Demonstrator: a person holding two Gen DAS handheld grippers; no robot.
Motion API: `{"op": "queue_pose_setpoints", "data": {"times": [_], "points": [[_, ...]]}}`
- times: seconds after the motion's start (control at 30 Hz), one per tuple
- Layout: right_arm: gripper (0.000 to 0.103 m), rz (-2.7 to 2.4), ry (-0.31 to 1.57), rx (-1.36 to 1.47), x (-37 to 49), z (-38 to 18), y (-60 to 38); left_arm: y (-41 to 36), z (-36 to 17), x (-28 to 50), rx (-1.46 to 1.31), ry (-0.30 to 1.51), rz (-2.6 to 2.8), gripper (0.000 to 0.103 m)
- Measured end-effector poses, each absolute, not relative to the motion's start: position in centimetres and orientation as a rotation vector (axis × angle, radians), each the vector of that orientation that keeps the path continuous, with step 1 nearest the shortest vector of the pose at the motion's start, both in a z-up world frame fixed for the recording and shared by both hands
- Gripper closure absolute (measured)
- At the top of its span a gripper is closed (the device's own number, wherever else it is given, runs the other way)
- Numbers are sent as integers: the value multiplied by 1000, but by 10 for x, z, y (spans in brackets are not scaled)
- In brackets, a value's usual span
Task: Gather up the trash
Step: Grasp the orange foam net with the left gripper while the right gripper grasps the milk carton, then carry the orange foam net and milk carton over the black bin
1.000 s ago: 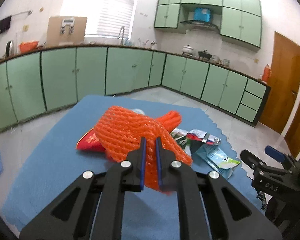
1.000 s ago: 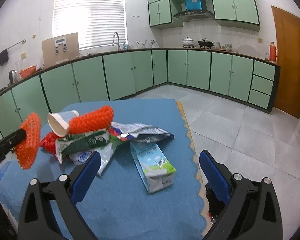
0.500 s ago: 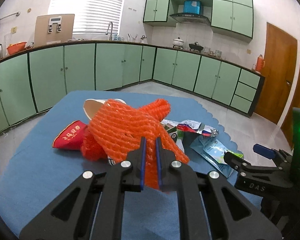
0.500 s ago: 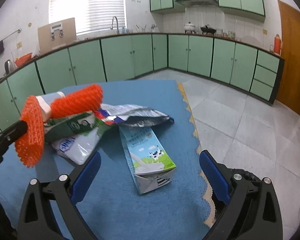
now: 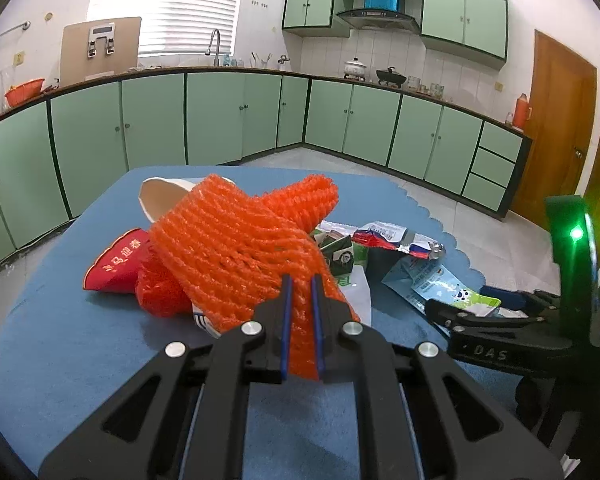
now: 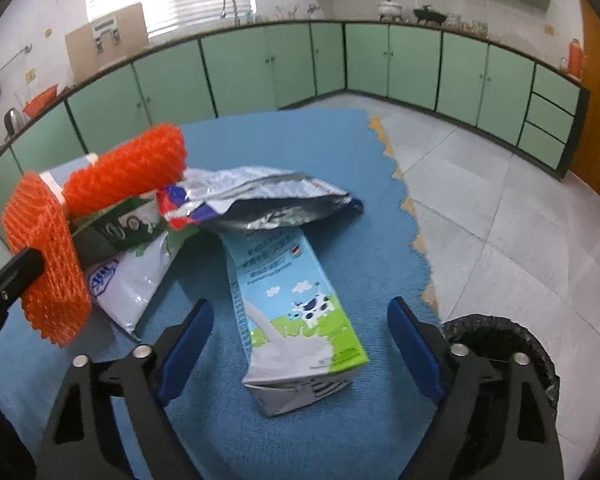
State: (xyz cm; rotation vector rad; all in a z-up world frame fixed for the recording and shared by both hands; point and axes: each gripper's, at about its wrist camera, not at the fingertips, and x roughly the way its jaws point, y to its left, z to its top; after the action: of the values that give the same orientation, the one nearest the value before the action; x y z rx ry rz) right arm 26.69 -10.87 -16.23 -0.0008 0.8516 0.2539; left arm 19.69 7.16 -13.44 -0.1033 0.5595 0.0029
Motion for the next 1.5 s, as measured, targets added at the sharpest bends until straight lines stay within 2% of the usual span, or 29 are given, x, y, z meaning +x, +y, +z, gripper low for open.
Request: {"op": "queue_pose_setpoints", "data": {"times": [0.07,0.1,0.13,0.23,0.97,1.5], "points": [[37,263,858,-10,266,-163,-107,72,-135,196,-104,562,4,95],[40,269,856,-14,265,-163,-107,73,-134,196,-104,562,4,95],[49,274,856,-23,264,-162,-106,73,-134,196,-103,562,4,95],[56,287,849,-36,258,-160,-106,72,-133,196,-102,559,2,95],[56,298,743,28,190,-99,-135,52,-108,153,-97,500,-76,95],[56,69,671,111,151,-77,-239,-49,-97,146,-59,492,-371,95]]}}
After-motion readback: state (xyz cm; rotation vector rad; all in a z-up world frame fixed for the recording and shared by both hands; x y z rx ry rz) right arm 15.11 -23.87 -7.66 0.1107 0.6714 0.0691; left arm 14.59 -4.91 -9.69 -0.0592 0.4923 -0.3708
